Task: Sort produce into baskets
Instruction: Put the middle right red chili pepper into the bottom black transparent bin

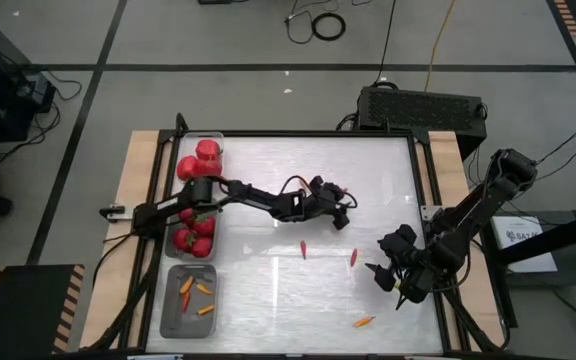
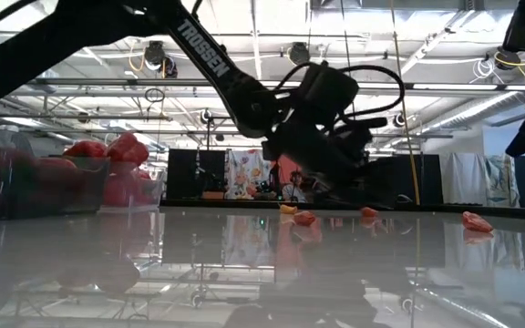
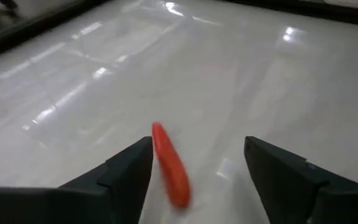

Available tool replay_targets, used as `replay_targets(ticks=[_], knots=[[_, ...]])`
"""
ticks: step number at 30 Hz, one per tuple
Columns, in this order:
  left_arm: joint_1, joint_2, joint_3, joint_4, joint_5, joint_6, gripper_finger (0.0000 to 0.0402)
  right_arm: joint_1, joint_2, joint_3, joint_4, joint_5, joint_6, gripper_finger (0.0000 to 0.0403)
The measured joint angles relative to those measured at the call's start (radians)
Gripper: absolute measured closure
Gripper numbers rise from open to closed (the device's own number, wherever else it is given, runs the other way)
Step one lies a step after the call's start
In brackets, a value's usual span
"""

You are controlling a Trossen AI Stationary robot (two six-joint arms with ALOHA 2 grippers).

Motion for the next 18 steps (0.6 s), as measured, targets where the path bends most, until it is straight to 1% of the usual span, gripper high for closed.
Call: replay_targets(ticks=[3,9,11,13,15,18], knots=[[0.002,0.011,0.010,-0.003,-0.026,0.000,0.0131,0.000,0.000,0.000,-0.001,-0.018,-0.006,0.0019],[0.005,0.011,0.011,-0.084,-0.033,-0.021,0.0137,0.001,0.000,0.000,-0.001,-0.020,-0.027,0.0019],[0.006,0.010,0.011,-0.087,-0.003,-0.026,0.0141,0.000,0.000,0.000,-0.001,-0.020,-0.033,0.0019],[0.013,0.010,0.011,-0.087,0.051,-0.027,0.0149,0.000,0.000,0.000,0.000,-0.018,-0.033,0.0019],[0.015,0.010,0.011,-0.091,0.061,-0.034,0.0162,0.000,0.000,0.000,0.000,-0.016,-0.033,0.0019],[0.016,0.010,0.011,-0.096,0.067,-0.052,0.0198,0.000,0.000,0.000,0.003,-0.013,-0.019,0.0019]])
